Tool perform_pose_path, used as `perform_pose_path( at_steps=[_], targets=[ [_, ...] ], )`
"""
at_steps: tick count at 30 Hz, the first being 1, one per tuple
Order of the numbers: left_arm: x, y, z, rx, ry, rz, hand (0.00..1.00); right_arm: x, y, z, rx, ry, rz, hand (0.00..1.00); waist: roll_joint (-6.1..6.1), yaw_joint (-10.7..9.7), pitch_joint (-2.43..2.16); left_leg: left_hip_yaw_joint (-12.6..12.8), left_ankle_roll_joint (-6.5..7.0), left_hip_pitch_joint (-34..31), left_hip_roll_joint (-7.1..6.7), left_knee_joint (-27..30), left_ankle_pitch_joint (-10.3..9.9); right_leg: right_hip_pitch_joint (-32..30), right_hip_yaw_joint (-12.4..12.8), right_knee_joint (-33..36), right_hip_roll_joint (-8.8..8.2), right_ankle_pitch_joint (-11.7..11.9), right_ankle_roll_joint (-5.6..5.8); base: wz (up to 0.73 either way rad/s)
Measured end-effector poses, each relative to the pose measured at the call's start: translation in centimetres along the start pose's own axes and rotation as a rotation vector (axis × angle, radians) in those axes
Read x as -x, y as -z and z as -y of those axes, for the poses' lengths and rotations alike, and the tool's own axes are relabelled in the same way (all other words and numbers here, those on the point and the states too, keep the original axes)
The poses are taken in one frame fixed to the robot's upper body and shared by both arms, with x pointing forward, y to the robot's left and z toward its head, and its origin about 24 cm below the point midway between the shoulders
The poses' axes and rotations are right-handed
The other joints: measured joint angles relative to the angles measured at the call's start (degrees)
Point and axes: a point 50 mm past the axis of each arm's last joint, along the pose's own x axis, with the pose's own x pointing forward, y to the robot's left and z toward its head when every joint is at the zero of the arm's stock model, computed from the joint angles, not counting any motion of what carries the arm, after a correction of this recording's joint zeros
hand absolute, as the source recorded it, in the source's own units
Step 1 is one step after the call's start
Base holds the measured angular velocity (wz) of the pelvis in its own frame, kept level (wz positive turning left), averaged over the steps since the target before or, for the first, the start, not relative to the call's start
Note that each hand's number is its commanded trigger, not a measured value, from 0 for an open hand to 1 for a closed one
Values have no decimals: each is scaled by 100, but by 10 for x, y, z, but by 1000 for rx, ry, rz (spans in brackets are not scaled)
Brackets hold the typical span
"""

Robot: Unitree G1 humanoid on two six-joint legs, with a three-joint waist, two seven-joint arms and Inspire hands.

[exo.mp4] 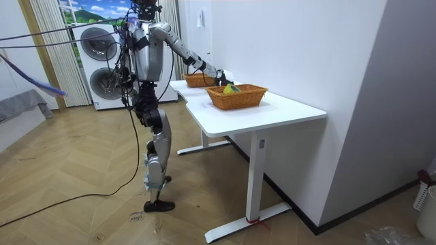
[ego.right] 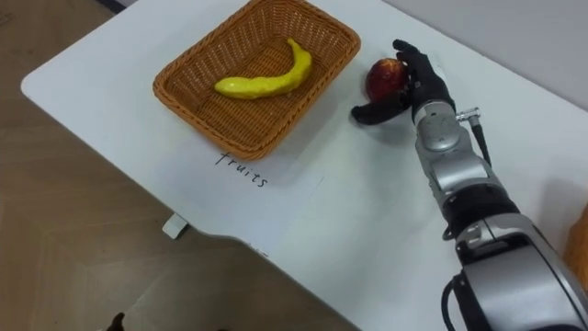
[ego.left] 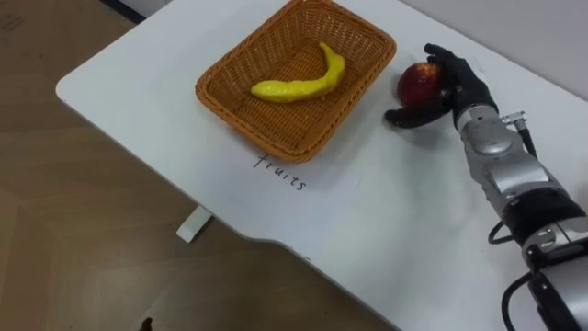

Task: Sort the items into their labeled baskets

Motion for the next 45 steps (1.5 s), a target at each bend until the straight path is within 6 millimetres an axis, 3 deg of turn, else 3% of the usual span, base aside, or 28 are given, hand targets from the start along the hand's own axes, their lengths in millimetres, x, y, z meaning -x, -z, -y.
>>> perform_pose_path(
  at_steps=[12, 33, 39, 45],
  targets=[
    [-1, 1, -4, -10, -11, 0, 0, -2, -6, -1, 45, 4, 12, 100, 13, 29, 8, -7, 0, 0, -6, 3, -1, 0, 11, -10, 0, 0, 1, 0],
    [-1, 2, -6, -9, -45, -2, 0, -2, 0, -2, 37, -82, -16, 100, 25, 75, -7, -19, -1, 43, -17, 2, -1, 47, 8, -13, -9, -1, 1, 0],
    [0, 6, -8, 3, -53, -15, 0, 0, -11, -7, 184, -159, 52, 100, 1, -81, -37, -4, 0, 44, -19, 13, 0, 51, 15, -13, -11, -1, 1, 0],
    [0, 5, -9, 7, -72, -10, 0, 7, -15, -17, 222, -227, 112, 100, 26, -369, -78, 22, 1, 209, -29, 84, 0, 244, 74, -16, -27, -1, 2, 0]
  ],
)
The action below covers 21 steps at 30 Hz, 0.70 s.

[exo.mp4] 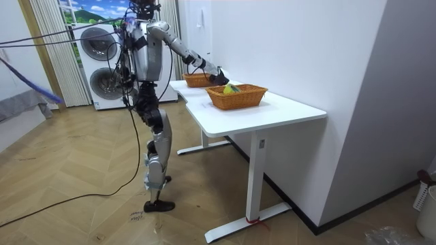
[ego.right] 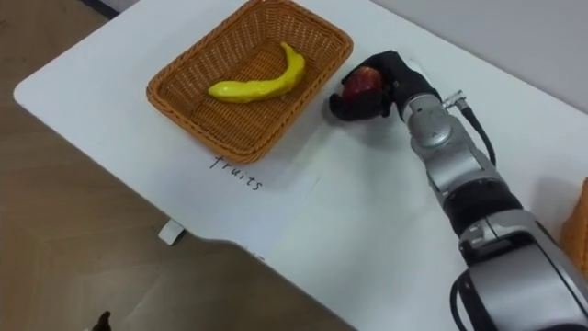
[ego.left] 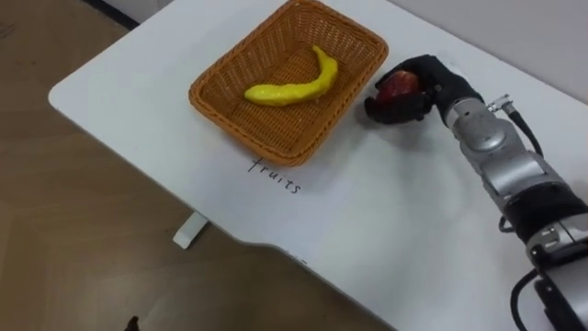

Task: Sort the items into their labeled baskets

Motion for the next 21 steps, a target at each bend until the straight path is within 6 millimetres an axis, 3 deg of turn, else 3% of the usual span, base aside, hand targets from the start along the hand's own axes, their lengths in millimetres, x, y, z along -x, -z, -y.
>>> perform_pose_path(
  at_steps=[5, 7, 11, 16, 21],
  targets=[
    [1, 1, 1, 5, -8, -5, 0, 6, 3, -1, 65, -12, 12, 100, 30, -151, -96, 37, 1, 250, 15, -88, -1, 191, 40, -5, 7, 0, 0, -5],
    [2, 5, 1, 7, -16, -17, 0, 13, 6, -1, 77, -28, 27, 100, 31, -164, -185, 97, 2, 341, 31, -152, -1, 218, 104, 1, 15, 2, 0, -16],
    [6, 15, 2, 15, -21, -53, 0, 16, 10, -3, 119, -32, 20, 100, 64, -332, -254, 154, 3, 565, 40, -207, 1, 391, 152, 6, 15, 2, 1, -9],
    [12, 26, 5, 30, -37, -92, 0, 17, 0, 11, 178, 7, 50, 100, 66, -466, -251, 292, 7, 798, 62, -323, 29, 500, 290, 10, 17, 10, -1, -14],
    [10, 24, 1, 80, -82, -101, 0, 20, -16, 25, 212, 66, 99, 100, 38, -595, -256, 322, 5, 820, 84, -347, 31, 500, 297, 20, 31, 13, -6, -2]
  ],
)
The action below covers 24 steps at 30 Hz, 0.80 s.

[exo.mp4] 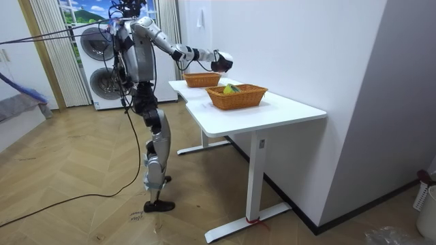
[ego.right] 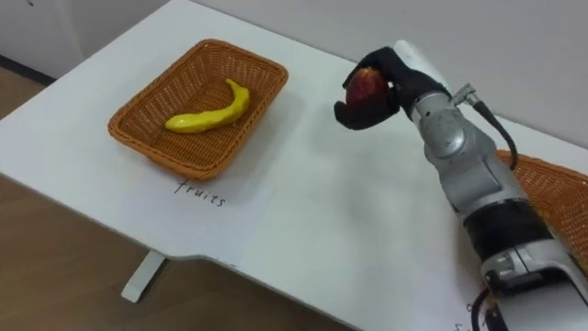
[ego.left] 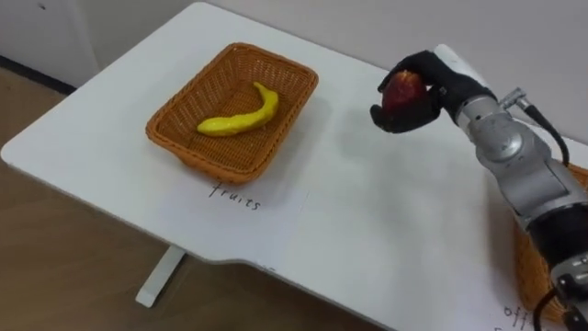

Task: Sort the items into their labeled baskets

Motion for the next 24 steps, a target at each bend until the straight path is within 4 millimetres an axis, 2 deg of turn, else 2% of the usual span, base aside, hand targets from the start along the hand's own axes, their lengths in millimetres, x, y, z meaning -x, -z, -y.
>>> perform_pose_path(
  at_steps=[5, 9, 13, 15, 19, 23, 24],
  targets=[
    [-3, -11, -1, 70, -29, 9, 0, 2, -22, 17, -5, 72, 82, 100, -45, -133, 22, -9, -1, 70, -7, -34, 2, 62, -3, -9, -5, -1, 1, 0],
    [-4, -19, 0, 107, -28, 27, 0, 9, -51, 30, 13, 125, 201, 100, -103, -142, 29, -7, -1, 118, -2, -91, 2, 74, 38, -13, 0, -1, 2, -2],
    [-5, -23, -1, 121, -32, 37, 0, 14, -72, 33, 60, 140, 280, 100, -120, 18, 34, -2, -1, 211, 0, -154, 2, 94, 126, -14, 6, -1, 2, -8],
    [-6, -26, -2, 124, -35, 43, 0, 14, -73, 32, 54, 128, 278, 100, -139, 137, 50, -9, -1, 219, 0, -154, 2, 96, 128, -13, 5, -1, 2, -2],
    [-8, -28, -4, 123, -39, 49, 0, 12, -76, 21, 76, 51, 265, 100, -171, 316, 102, -43, -2, 205, 3, -159, 1, 95, 97, -17, 13, -2, 4, 1],
    [-8, -27, -5, 117, -38, 45, 0, 10, -79, 6, 75, -16, 250, 100, -218, 523, 105, -77, -6, 184, 6, -182, 1, 81, 68, -21, 21, -2, 4, 2],
    [-8, -26, -7, 113, -42, 42, 0, 9, -82, -1, 74, -45, 250, 100, -263, 566, 106, -117, -11, 177, 5, -183, 4, 86, 25, -19, 25, -2, 4, 13]
  ],
)
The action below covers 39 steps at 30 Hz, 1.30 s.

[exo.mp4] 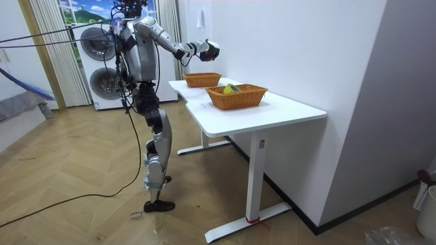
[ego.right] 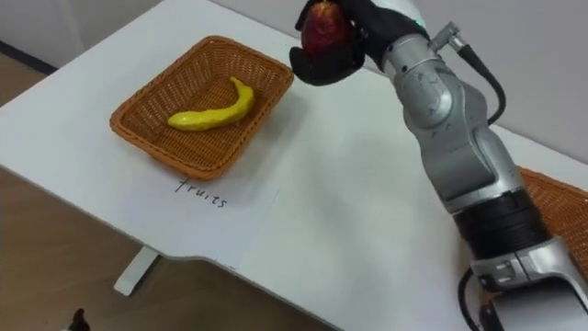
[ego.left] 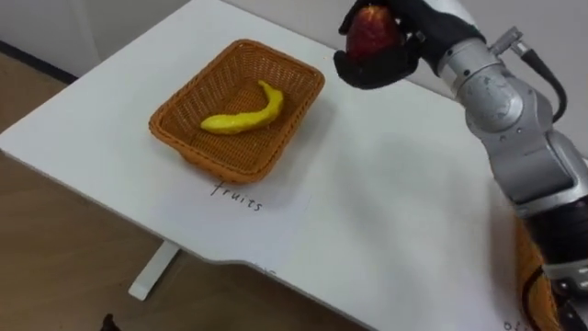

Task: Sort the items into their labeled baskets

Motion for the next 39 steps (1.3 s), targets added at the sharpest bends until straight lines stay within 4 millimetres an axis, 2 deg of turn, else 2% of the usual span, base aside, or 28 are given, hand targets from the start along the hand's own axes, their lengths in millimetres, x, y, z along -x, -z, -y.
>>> perform_pose_path(
  at_steps=[3, 4, 6, 8, 10, 15, 21, 22, 25, 26, 39],
  targets=[
    [-2, 2, -5, -13, -12, -12, 0, -4, -4, -19, 15, -67, -10, 100, -142, 131, 9, -90, -7, -18, -2, 2, 4, 22, -69, 0, 11, -1, 1, 18],
    [-2, 1, -5, -14, -13, -12, 0, -6, -4, -26, 12, -95, -15, 100, -180, 230, 15, -119, -6, -22, -6, 6, 4, 25, -75, -2, 10, -1, 1, 15],
    [-2, 1, -5, -12, -11, -11, 0, -11, -5, -34, 12, -134, -25, 100, -203, 274, 26, -182, -5, -37, -21, 15, 3, 46, -86, -5, 4, 0, 1, 18],
    [-2, -1, -5, -11, -7, -5, 0, -14, -4, -39, 1, -154, -40, 100, -196, 295, 34, -278, -5, -65, -47, 45, 3, 69, -78, -16, 2, 0, 1, 30],
    [-3, -4, -5, -15, -1, 1, 0, -17, -2, -47, -22, -179, -63, 100, -172, 417, 52, -341, -4, -65, -74, 42, 3, 111, -106, -110, 3, -6, 11, 11],
    [-2, -6, -2, -28, 8, 13, 0, -19, 7, -67, -55, -263, -121, 100, -120, 619, 112, -373, -10, -103, -75, 42, 6, 85, -132, -102, 6, -9, 15, 0],
    [-2, -10, -2, -34, 8, 31, 0, -18, 11, -76, -48, -307, -137, 100, -161, 708, 102, -373, -9, -172, -88, 61, 8, 68, -139, -103, -1, -9, 15, 2],
    [-2, -10, -1, -36, 10, 34, 0, -18, 10, -76, -48, -307, -134, 82, -162, 708, 101, -375, -9, -171, -87, 60, 8, 70, -140, -104, -1, -9, 15, 0],
    [-2, -12, -1, -39, 14, 39, 0, -18, 10, -76, -47, -307, -132, 6, -161, 708, 102, -375, -9, -170, -86, 59, 8, 70, -136, -105, -1, -9, 15, 0],
    [-2, -12, -1, -39, 14, 39, 0, -18, 10, -76, -47, -307, -132, 0, -161, 708, 102, -375, -9, -169, -86, 60, 8, 70, -135, -104, -1, -9, 15, 0],
    [-1, -19, 1, -57, 21, 81, 0, -18, 13, -78, -50, -301, -143, 0, -157, 695, 105, -372, -10, -170, -85, 81, 9, 82, -176, -103, -1, -9, 15, 0]
  ],
)
